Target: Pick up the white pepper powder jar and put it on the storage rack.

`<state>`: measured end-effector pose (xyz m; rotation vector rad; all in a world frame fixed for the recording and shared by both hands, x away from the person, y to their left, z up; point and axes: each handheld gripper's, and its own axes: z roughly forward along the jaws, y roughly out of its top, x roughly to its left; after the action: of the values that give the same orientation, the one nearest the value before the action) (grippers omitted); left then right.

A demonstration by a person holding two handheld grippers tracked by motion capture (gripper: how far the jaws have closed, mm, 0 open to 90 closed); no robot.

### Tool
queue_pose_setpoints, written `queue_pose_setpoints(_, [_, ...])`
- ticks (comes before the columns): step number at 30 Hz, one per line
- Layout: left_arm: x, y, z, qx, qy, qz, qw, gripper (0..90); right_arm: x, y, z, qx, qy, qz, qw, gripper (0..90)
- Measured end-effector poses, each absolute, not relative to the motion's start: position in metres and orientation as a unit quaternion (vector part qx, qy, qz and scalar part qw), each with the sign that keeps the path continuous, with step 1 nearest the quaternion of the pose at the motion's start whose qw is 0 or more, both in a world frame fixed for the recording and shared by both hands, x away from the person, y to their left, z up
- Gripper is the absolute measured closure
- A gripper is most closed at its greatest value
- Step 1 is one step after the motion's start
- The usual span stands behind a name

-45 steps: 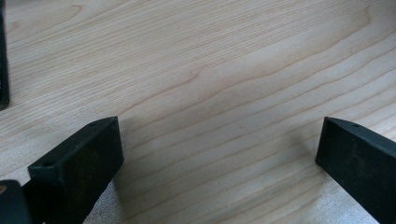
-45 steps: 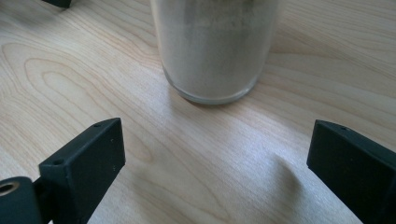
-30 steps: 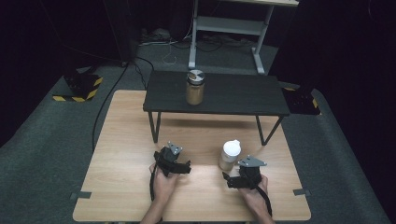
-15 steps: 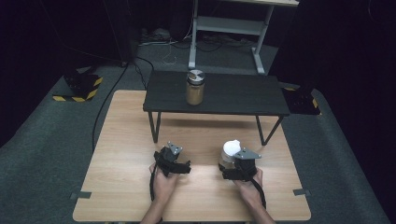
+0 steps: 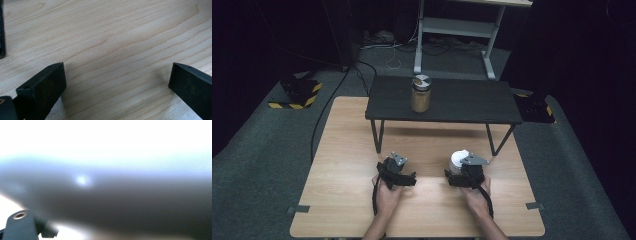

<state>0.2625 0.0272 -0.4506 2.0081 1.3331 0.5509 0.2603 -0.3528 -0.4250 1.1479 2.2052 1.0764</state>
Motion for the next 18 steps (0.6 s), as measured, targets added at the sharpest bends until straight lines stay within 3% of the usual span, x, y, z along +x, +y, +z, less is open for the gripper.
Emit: queue_pose_setpoints(18, [0.2625, 0.0272, -0.4506, 0.767, 0.509, 0.211, 0.328, 1.1, 0.2638, -0.3534, -0.4279, 0.416, 0.790, 0.400, 0.206, 24.8])
